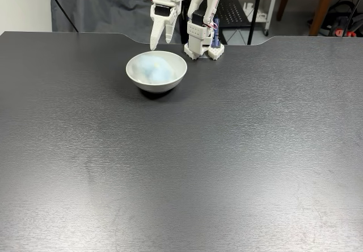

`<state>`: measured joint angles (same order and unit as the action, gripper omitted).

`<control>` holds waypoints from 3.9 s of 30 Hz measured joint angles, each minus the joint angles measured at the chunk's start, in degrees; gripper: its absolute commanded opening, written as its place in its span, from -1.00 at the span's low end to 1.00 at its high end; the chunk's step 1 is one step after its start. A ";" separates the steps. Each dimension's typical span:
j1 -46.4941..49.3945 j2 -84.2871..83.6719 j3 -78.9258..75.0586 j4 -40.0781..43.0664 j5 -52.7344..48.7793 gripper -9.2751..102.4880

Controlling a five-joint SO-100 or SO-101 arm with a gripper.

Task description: Grasp a skyblue doll and put it in the white bowl.

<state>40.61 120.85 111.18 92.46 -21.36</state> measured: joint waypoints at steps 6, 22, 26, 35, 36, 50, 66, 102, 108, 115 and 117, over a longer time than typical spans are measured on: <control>0.26 0.00 -0.26 -0.18 0.00 0.09; -15.47 1.93 -38.23 -4.39 11.25 0.01; -21.18 3.43 -41.57 -4.31 13.27 -0.33; -33.13 13.01 -41.84 -3.16 16.26 -0.70; -33.57 13.45 -41.84 -3.16 16.26 -0.65; -36.21 27.07 -30.32 -3.43 16.96 -0.60; -36.65 62.75 33.40 -27.07 16.96 -0.85; -36.91 70.05 57.13 -20.39 26.98 -0.85; -36.91 70.05 57.13 -20.39 26.98 -0.85; -36.91 70.05 57.13 -20.39 26.98 -0.85; -36.91 70.05 57.13 -20.39 26.98 -0.85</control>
<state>3.69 190.90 168.31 72.07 5.62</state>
